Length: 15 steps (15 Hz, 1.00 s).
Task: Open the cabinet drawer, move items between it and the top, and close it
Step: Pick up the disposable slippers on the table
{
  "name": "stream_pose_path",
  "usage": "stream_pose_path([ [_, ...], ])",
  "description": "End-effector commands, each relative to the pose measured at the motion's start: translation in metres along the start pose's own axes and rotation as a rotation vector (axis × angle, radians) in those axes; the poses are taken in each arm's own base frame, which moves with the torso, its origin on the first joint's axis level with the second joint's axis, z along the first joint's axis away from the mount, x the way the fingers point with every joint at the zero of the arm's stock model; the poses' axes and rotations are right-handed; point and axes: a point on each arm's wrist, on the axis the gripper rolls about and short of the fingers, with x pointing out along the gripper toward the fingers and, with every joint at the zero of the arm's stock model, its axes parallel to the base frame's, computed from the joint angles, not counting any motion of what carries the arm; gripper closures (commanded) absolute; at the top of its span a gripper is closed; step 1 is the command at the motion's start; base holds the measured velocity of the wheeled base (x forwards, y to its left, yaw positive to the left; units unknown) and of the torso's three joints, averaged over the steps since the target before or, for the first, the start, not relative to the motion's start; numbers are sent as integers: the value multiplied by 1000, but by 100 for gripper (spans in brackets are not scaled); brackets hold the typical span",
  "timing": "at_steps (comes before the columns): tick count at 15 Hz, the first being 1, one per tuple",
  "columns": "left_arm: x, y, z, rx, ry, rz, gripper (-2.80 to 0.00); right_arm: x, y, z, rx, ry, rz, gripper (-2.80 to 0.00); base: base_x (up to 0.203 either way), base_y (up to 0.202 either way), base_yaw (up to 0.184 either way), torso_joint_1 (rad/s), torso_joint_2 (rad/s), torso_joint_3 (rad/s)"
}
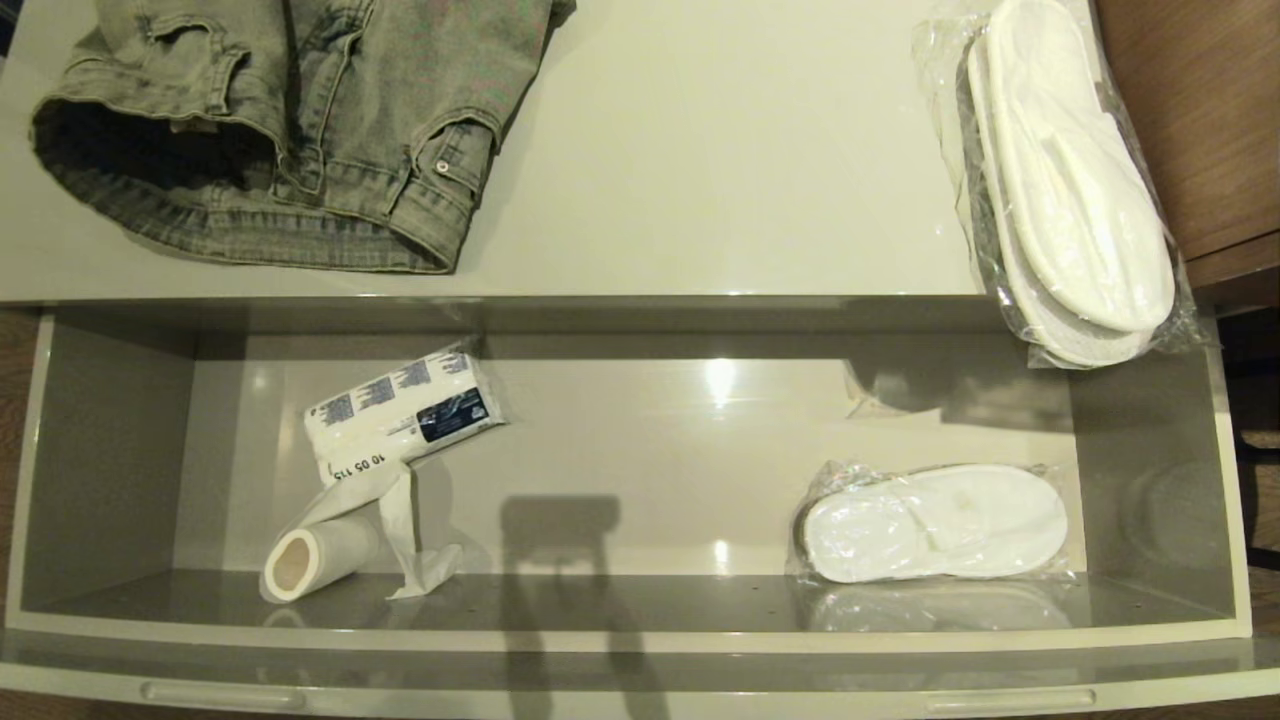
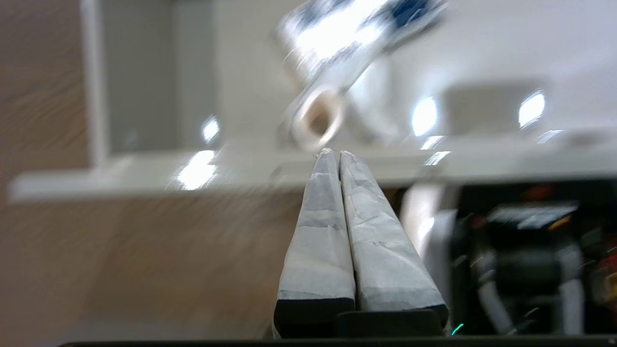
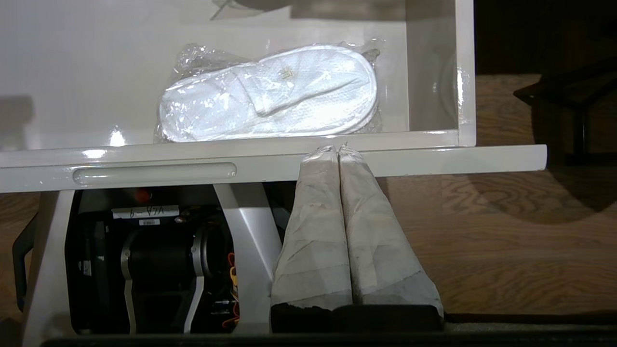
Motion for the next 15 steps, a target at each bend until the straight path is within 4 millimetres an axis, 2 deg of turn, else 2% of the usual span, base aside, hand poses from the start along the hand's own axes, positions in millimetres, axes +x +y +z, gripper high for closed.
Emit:
stream_pose_path([
  [1, 2, -1, -4, -27, 6, -27, 0, 0, 0, 0, 0, -1, 0, 0, 0, 0, 0, 0, 0, 0],
  [3, 2, -2, -13, -57, 80, -33, 0, 0, 0, 0, 0, -1, 0, 0, 0, 0, 0, 0, 0, 0],
  [15, 2, -1, -13, -79, 84, -19, 0, 0, 0, 0, -5, -2, 1, 0, 0, 0, 0, 0, 0, 0],
])
